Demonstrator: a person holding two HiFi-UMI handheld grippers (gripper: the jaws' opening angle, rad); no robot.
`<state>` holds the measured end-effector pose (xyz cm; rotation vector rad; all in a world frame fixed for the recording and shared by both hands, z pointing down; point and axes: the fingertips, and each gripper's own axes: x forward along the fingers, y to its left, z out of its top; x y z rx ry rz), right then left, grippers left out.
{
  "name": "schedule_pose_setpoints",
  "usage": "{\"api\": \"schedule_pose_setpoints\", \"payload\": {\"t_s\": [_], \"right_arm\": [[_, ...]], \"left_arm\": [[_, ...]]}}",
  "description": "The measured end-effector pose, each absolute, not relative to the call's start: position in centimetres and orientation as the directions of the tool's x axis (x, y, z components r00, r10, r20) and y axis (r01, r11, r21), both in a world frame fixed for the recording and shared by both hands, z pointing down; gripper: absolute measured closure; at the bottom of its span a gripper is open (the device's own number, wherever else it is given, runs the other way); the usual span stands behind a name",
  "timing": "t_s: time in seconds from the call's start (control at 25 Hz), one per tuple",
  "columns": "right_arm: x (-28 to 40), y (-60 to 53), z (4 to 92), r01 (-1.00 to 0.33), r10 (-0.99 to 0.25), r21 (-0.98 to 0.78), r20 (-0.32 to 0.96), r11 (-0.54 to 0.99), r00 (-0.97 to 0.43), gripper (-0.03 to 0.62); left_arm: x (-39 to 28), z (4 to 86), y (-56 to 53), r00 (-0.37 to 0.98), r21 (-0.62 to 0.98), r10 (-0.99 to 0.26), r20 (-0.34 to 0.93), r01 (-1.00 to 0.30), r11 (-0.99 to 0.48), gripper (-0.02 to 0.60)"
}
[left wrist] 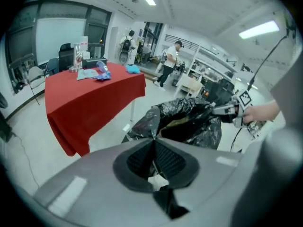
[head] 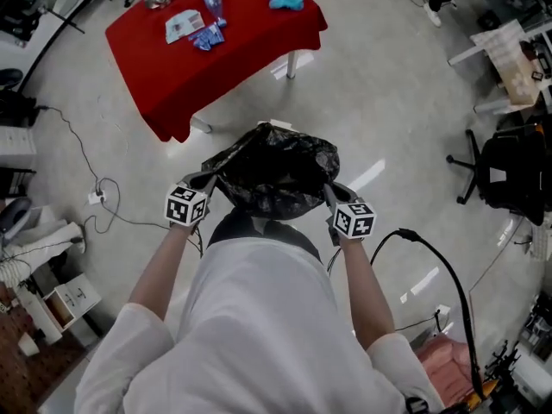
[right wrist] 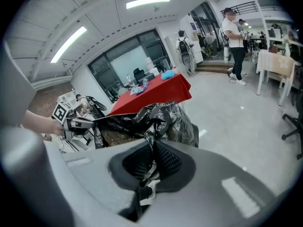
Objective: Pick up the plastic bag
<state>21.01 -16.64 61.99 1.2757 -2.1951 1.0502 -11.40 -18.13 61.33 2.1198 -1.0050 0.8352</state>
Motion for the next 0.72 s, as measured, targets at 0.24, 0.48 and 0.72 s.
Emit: {"api": "schedule_pose_setpoints", "payload": {"t_s": [0.24,0.48,0.72], "right_arm": [[20.5,-14.4,57.5,-0.841,-0.61,-0.415,0.581,0.347,-0.538,0.591],[20.5,-12.6,53.1,-0.867,-0.687,-0.378,0.535,0.326,-0.492,0.591],[19.2,-9.2,51.0,-0.9,-0.744,-0.342,0.519,0.271,-0.421,0.591]], "left_arm": [[-11.0,57.0,-15.9,0.52,0.241,-0.47,0.713,-0.812,-0.532,0.575],[-12.5,53.5,-14.4,0.553,0.233,-0.49,0.674,-0.788,-0.569,0.575],[-14.9,51.0,-12.6,0.593,0.233,-0.507,0.626,-0.762,-0.604,0.575]]}}
